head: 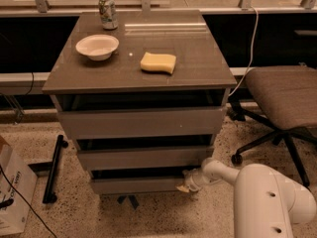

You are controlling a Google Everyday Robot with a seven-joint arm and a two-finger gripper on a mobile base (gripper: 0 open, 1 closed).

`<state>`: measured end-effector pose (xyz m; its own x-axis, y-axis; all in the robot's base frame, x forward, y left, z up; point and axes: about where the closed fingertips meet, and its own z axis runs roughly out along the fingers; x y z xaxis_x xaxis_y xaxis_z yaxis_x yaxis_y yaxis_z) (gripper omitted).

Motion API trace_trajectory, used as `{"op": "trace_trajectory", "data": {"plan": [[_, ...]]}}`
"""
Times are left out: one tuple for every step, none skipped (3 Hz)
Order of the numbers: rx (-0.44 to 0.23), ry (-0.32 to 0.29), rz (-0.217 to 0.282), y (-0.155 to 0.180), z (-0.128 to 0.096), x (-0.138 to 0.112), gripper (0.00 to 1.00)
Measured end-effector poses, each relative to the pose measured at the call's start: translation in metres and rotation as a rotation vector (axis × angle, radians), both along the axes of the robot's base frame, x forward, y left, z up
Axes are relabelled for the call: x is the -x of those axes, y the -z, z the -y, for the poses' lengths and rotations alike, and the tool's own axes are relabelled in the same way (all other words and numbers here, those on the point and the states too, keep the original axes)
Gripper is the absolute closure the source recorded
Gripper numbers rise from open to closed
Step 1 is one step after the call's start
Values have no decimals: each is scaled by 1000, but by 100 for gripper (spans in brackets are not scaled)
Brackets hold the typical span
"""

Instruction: Open bottom drawer

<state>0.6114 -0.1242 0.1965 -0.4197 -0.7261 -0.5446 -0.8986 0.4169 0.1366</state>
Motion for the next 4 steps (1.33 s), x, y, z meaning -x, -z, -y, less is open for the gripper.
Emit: {"op": "trace_trajectory", "data": {"plan": [[0, 0, 0, 0, 0, 0, 62], [0, 0, 0, 0, 0, 0, 39], [0, 0, 0, 0, 0, 0, 16], [51, -46, -23, 6, -3, 7, 0]]}}
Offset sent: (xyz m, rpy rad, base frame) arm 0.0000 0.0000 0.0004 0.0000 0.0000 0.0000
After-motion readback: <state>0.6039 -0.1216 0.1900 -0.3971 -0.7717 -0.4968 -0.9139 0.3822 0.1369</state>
